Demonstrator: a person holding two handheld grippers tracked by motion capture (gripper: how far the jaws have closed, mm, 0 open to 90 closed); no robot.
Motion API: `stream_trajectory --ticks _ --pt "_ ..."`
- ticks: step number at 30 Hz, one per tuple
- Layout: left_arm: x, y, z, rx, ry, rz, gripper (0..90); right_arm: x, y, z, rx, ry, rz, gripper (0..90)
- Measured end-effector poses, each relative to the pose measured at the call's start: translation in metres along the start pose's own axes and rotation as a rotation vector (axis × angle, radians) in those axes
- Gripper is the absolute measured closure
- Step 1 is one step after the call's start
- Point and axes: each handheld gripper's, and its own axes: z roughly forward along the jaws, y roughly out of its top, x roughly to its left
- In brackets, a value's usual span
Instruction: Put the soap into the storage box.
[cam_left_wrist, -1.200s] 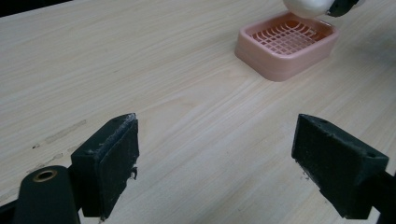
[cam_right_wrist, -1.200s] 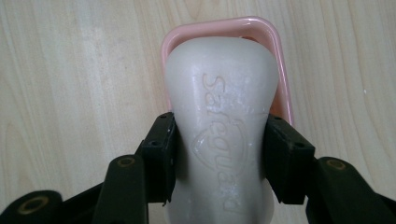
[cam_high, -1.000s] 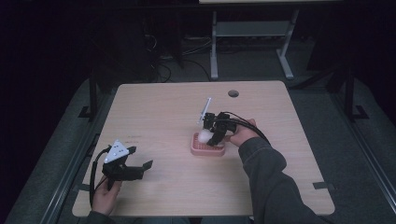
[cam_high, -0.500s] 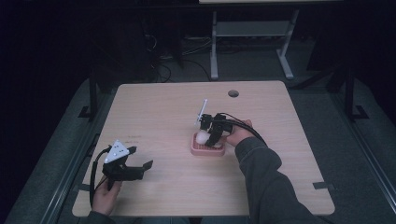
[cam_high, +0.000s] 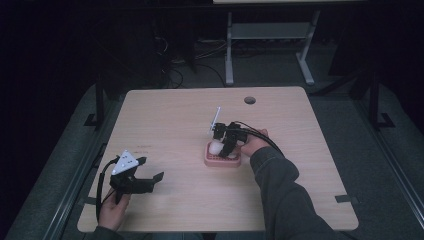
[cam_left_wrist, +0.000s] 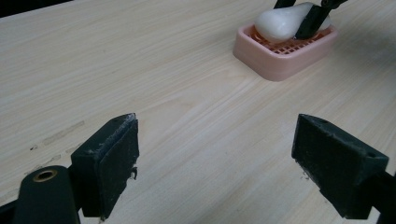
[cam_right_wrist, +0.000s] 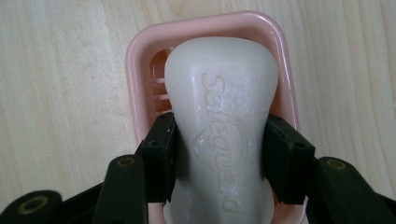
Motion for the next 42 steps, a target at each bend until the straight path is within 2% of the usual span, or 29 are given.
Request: stream_trajectory --ticks 17,42 --pt "0.0002 0.0002 -0.0002 -0.002 -0.001 -0.002 14.5 -0.0018 0.0015 0.0087 0.017 0.013 -0.005 48.8" --pt "0.0 0.0004 0.0006 0.001 -0.002 0.002 14.6 -0.0015 0.0008 0.0062 0.004 0.019 0.006 47.7"
